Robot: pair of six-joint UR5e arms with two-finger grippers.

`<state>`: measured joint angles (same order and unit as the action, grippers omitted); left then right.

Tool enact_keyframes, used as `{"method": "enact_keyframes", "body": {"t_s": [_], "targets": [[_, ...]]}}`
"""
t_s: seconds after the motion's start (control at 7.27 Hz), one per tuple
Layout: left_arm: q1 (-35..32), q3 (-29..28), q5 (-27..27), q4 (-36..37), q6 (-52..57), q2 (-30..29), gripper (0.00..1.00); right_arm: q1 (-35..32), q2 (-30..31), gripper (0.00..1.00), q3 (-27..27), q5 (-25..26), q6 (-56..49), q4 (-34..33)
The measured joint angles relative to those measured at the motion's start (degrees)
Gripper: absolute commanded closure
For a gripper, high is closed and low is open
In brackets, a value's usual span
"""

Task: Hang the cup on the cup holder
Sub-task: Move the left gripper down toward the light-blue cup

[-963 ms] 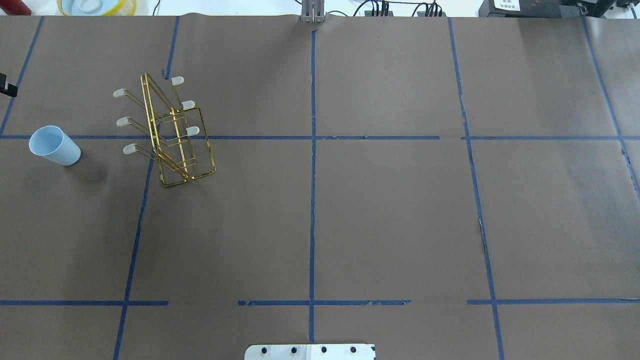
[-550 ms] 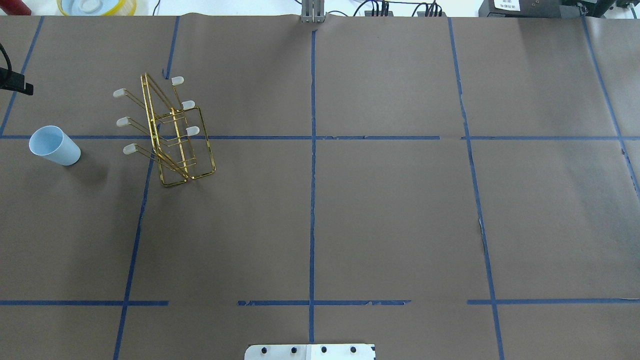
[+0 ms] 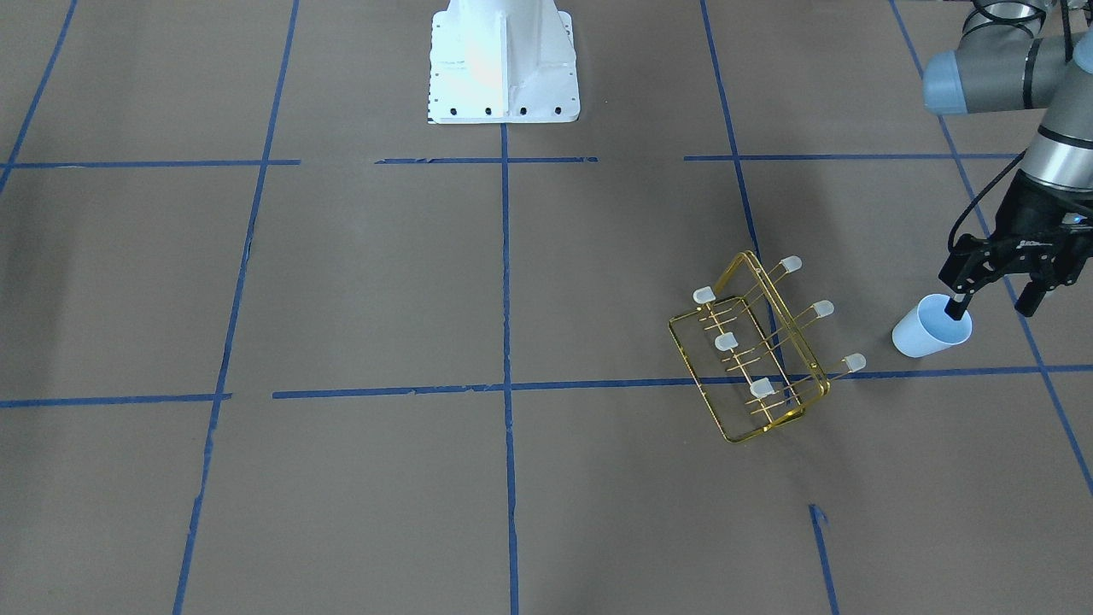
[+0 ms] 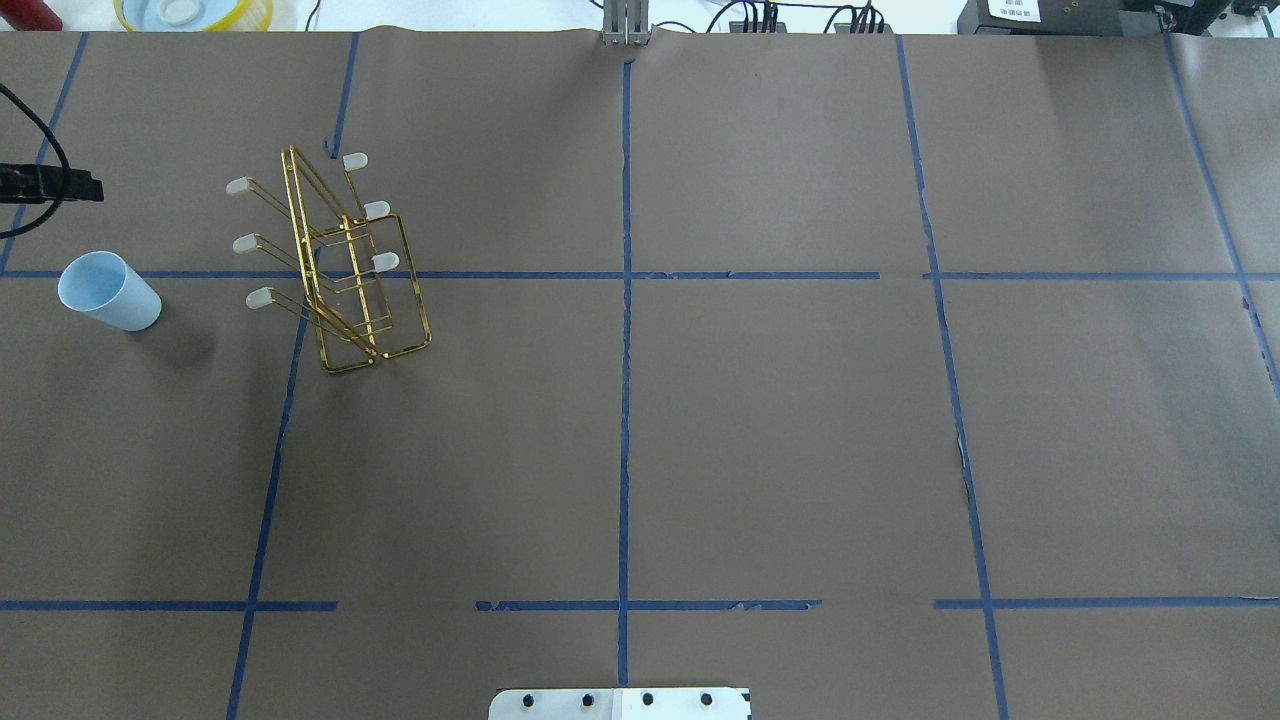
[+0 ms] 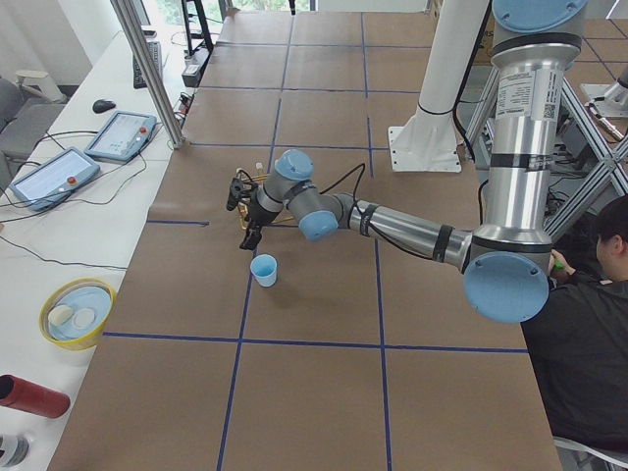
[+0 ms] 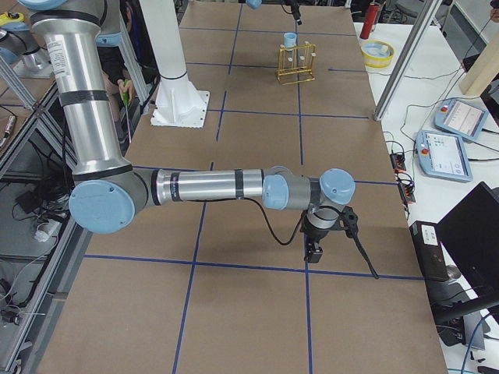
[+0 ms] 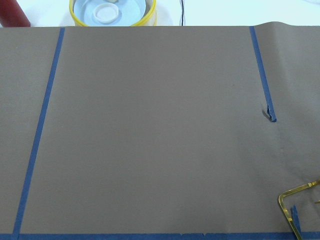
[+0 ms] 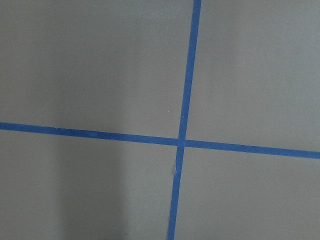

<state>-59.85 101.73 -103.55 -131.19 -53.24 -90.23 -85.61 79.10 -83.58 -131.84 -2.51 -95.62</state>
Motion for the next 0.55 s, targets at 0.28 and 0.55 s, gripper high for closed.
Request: {"method": "enact_keyframes", "body": {"t_s": [0.28,0.55], "targets": [[5.3,0.8,8.6,-6.3,-5.2,3.5,0.0,0.0,0.0,0.0,0.0,0.0,0.0,0.0],[11.6,1.9,17.4,-10.9,-11.3,7.7,0.0,0.0,0.0,0.0,0.0,0.0,0.0,0.0]]}}
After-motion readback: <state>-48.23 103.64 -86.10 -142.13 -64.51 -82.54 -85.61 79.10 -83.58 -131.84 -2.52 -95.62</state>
